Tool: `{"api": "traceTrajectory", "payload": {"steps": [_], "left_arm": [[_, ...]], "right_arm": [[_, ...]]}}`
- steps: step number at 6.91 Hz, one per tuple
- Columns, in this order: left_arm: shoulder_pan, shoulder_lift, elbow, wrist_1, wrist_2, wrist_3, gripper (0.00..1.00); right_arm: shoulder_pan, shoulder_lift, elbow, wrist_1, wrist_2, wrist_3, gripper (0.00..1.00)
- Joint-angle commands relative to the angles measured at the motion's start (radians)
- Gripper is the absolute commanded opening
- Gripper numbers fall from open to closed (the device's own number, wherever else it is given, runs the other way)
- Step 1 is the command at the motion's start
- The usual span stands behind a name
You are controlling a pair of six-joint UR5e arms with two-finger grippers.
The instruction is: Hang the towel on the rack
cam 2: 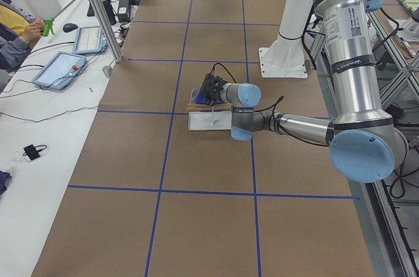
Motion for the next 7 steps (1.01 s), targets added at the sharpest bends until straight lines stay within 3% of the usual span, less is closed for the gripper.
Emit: {"api": "traceTrajectory", "payload": {"steps": [1,4,5,6,7], "left_arm": [[-0.043,0.019,0.096,-0.106,0.003,-0.069,0.0],[-0.057,0.022,0.13,-0.11,0.013,-0.075,0.0],[-0.057,0.022,0.13,-0.108,0.013,-0.075,0.11],[-0.057,0.022,0.139,-0.108,0.013,-0.075,0.43],[-0.058,0.02,0.142,-0.108,0.016,-0.072,0.97]], "right_arm": [[0.007,-0.001,0.0,0.0,0.0,-0.004,1.0],[0.032,0.002,0.002,0.0,0.002,-0.002,1.0],[0.035,0.004,0.003,0.0,0.002,-0.001,1.0],[0.038,0.004,0.005,0.0,0.002,-0.001,1.0],[0.038,0.004,0.005,0.0,0.0,0.001,1.0]]}}
